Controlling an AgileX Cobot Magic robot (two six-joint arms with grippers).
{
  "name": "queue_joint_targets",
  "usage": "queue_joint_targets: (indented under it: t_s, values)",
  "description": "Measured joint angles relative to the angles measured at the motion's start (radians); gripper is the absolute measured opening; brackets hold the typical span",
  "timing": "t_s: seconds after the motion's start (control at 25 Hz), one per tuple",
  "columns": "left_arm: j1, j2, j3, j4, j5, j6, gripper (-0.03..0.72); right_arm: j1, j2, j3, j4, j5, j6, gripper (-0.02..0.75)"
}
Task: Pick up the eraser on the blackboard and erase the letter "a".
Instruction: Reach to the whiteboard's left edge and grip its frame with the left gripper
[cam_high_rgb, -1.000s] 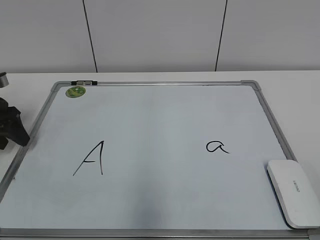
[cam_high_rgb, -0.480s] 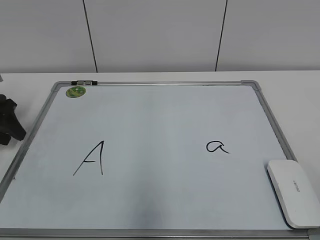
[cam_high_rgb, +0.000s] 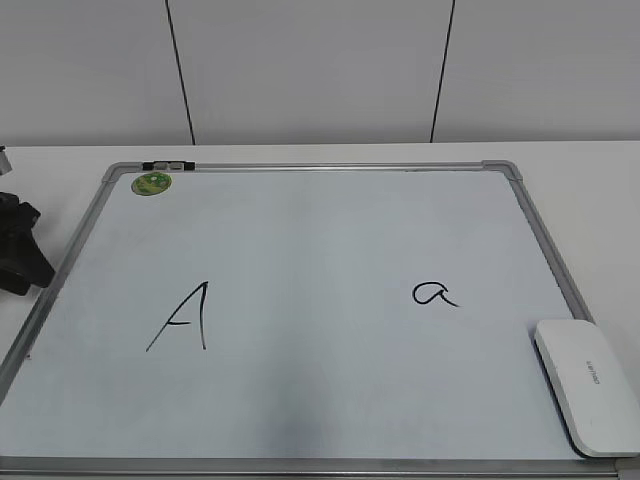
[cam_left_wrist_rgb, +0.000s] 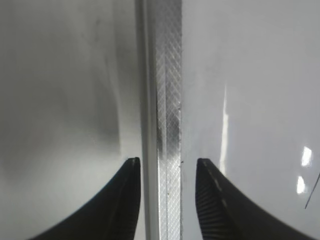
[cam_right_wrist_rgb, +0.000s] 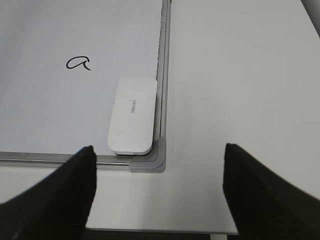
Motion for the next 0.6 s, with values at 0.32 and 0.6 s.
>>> queue_joint_targets:
  t_s: [0.32, 0.6]
  values:
    - [0.000, 0.020, -0.002, 0.000, 0.000, 0.000, 0.239, 0.000, 0.000, 0.000, 0.000, 0.000, 0.000, 0.587]
    - [0.000, 0.051, -0.002, -0.001, 0.000, 0.000, 0.233, 0.000, 0.000, 0.000, 0.000, 0.000, 0.000, 0.587]
